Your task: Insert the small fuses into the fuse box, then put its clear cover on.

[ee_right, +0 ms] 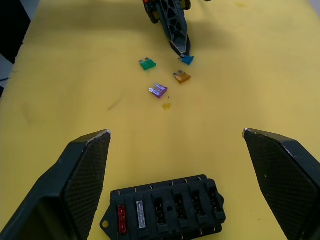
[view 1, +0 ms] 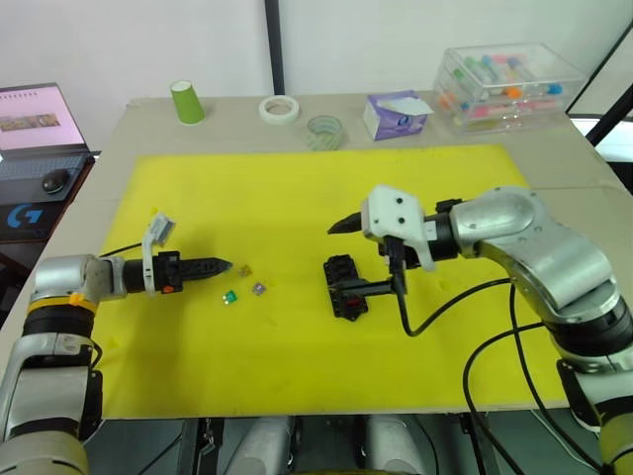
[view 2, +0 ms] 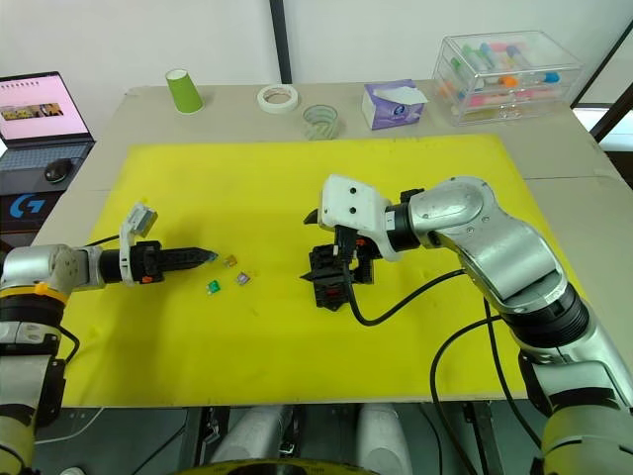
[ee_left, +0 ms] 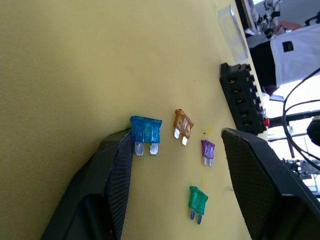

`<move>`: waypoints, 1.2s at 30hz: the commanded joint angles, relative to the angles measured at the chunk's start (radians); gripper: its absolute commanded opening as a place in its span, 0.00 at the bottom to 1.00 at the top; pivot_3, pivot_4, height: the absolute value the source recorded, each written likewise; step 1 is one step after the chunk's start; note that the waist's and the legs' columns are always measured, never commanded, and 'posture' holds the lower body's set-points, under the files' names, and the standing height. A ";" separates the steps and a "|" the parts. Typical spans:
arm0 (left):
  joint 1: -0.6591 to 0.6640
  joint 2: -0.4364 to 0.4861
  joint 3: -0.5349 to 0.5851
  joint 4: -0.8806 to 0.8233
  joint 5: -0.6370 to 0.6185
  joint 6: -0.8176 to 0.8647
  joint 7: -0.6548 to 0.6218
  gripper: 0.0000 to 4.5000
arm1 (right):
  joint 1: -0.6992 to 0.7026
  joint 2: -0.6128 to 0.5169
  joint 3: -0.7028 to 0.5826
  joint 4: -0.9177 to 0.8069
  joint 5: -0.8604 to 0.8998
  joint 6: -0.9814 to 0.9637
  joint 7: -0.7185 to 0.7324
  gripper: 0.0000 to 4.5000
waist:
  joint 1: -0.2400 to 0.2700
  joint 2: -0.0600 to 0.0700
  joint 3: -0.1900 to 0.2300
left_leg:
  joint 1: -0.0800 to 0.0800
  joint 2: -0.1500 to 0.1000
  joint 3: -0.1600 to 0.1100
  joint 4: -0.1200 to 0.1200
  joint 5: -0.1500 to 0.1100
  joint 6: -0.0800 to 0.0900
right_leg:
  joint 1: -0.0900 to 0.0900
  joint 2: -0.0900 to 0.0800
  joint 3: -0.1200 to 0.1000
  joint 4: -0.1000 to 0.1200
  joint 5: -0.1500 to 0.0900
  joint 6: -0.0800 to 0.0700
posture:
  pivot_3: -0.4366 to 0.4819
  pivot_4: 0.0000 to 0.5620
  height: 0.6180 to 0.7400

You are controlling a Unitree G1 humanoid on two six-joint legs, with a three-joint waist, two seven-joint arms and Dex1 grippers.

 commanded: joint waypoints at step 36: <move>0.071 -0.008 0.038 0.008 -0.009 0.014 0.053 0.00 | -0.038 0.024 0.016 0.003 -0.028 -0.044 0.024 1.00 | -0.020 0.000 0.000 | 0.000 0.001 0.000 -0.001 0.000 0.000 | -0.001 0.000 0.000 0.000 0.000 0.000 | 0.48 0.27 1.00</move>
